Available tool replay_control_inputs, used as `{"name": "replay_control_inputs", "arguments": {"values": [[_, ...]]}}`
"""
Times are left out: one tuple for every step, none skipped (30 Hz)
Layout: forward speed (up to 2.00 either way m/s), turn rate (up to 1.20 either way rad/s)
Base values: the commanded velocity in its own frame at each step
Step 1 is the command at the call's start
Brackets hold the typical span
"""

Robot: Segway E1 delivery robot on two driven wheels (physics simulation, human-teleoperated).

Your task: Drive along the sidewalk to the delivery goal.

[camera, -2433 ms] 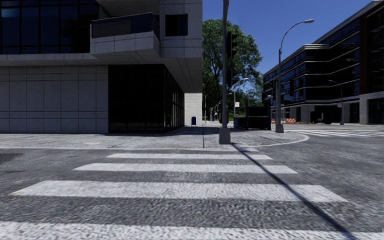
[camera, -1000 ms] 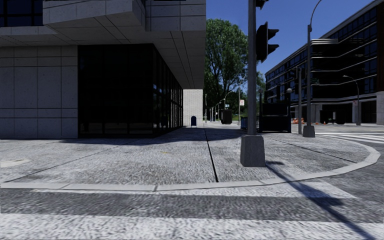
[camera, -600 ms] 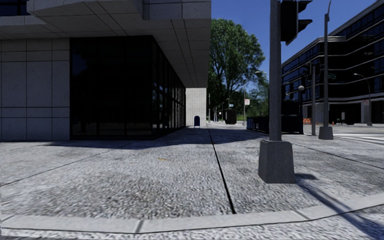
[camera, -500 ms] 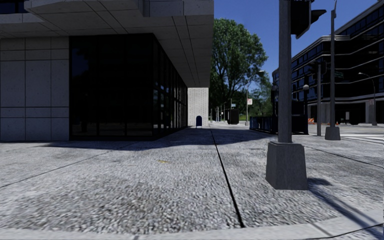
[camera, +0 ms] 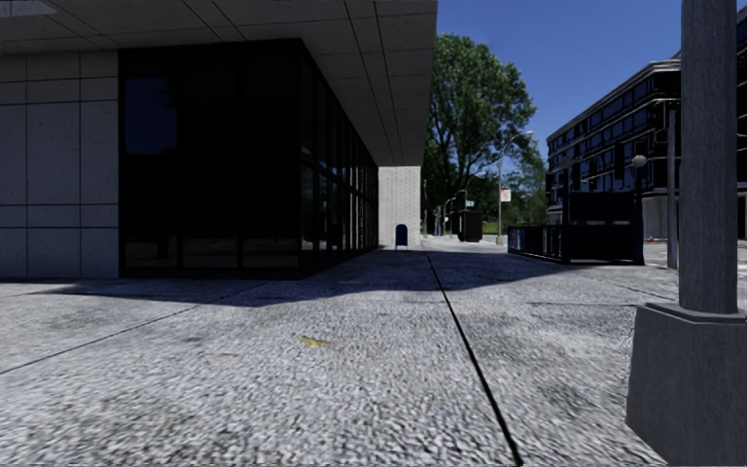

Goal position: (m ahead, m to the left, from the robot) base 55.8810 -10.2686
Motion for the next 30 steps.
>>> {"name": "replay_control_inputs", "arguments": {"values": [[1.04, 0.00], [1.04, 0.00], [1.04, 0.00], [1.04, 0.00], [1.04, 0.00], [1.04, 0.00], [1.04, 0.00], [1.05, 0.00], [1.05, 0.00], [1.07, 0.00], [1.07, 0.00], [1.07, 0.00], [1.07, 0.00], [1.07, 0.00], [1.07, 0.00], [1.06, 0.00], [1.06, -0.02], [1.06, -0.04], [1.07, -0.08], [1.07, -0.16], [1.09, -0.23], [1.22, -0.25], [1.37, -0.25], [1.37, -0.25], [1.46, -0.26], [1.48, -0.26], [1.49, -0.26], [1.49, -0.26], [1.49, -0.26], [1.51, -0.26]]}}
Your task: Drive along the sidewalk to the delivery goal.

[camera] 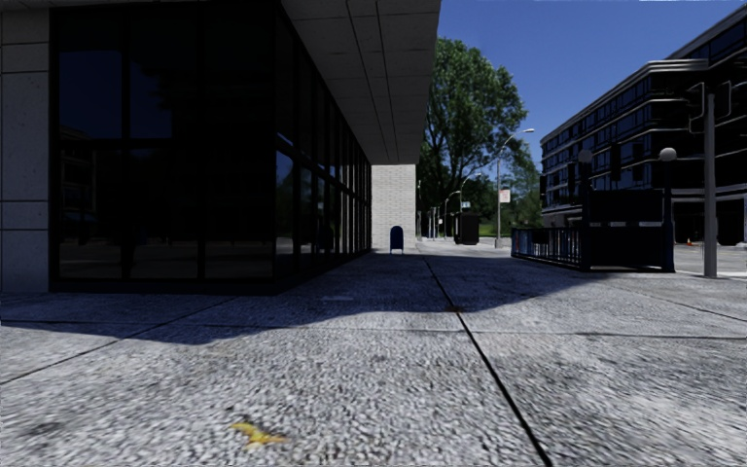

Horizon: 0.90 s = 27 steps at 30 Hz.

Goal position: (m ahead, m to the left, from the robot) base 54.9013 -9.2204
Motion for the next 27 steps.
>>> {"name": "replay_control_inputs", "arguments": {"values": [[1.53, -0.27], [1.53, -0.29], [1.54, -0.30], [1.55, -0.35], [1.58, -0.37], [1.63, -0.37], [1.68, -0.37], [1.73, -0.37], [1.75, -0.37], [1.75, -0.37], [1.78, -0.37], [1.78, -0.37], [1.78, -0.37], [1.79, -0.37], [1.81, -0.37], [1.86, -0.37], [1.94, -0.37], [2.00, -0.37], [2.00, -0.37], [2.00, -0.28], [2.00, -0.26], [2.00, -0.10], [2.00, 0.00], [2.00, 0.00], [2.00, 0.00], [2.00, 0.00], [2.00, 0.00]]}}
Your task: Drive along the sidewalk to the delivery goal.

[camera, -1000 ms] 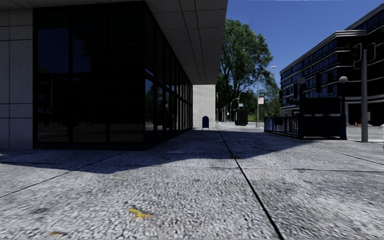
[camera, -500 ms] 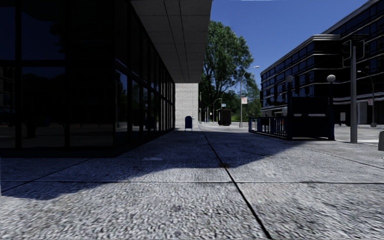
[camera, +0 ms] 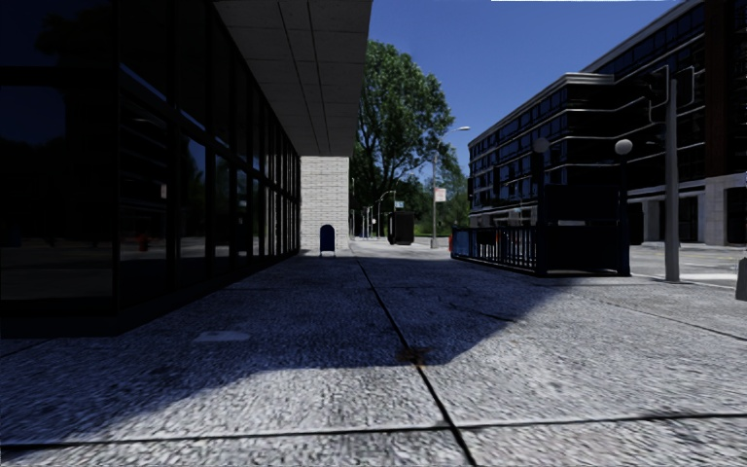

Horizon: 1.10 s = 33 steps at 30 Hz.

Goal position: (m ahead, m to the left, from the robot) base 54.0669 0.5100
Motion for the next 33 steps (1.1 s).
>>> {"name": "replay_control_inputs", "arguments": {"values": [[2.00, 0.00], [2.00, 0.00], [2.00, 0.00], [2.00, 0.00], [2.00, 0.00], [2.00, 0.00], [2.00, 0.00], [2.00, 0.00], [2.00, 0.00], [2.00, 0.00], [2.00, 0.00], [2.00, 0.00], [2.00, 0.00], [2.00, 0.00], [2.00, 0.00], [2.00, 0.00], [2.00, 0.00], [2.00, 0.00], [2.00, 0.00], [2.00, 0.00], [1.98, 0.00], [1.94, 0.00], [1.87, 0.00], [1.82, 0.00], [1.81, 0.00], [1.84, 0.00], [1.84, 0.00], [1.85, 0.00], [1.86, 0.00], [1.88, 0.00], [1.89, 0.00], [2.00, 0.00], [2.00, 0.00]]}}
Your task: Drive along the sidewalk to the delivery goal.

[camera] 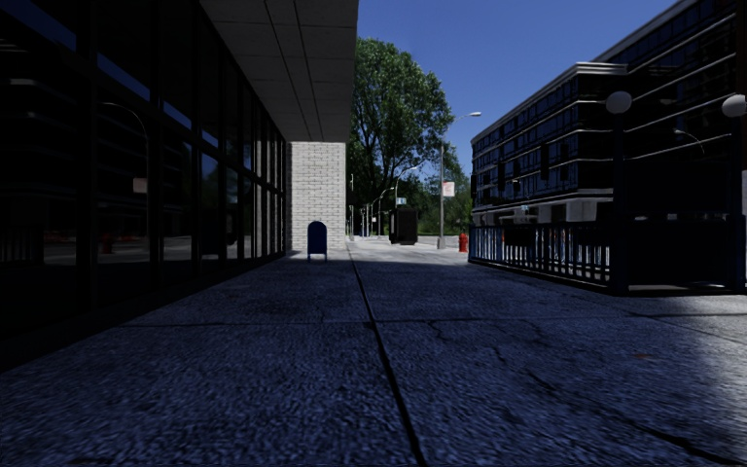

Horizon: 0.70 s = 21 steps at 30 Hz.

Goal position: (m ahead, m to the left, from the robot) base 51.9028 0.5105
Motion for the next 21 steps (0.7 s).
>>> {"name": "replay_control_inputs", "arguments": {"values": [[2.00, 0.00], [2.00, 0.00], [2.00, 0.00], [2.00, 0.00], [2.00, 0.00], [2.00, 0.00], [2.00, 0.00], [2.00, 0.00], [2.00, 0.00], [2.00, 0.00], [2.00, 0.00], [2.00, 0.00], [2.00, 0.00], [1.98, 0.00], [1.97, 0.00], [1.97, 0.00], [1.97, 0.00], [1.97, 0.00], [1.97, 0.00], [1.97, 0.00], [1.97, 0.00]]}}
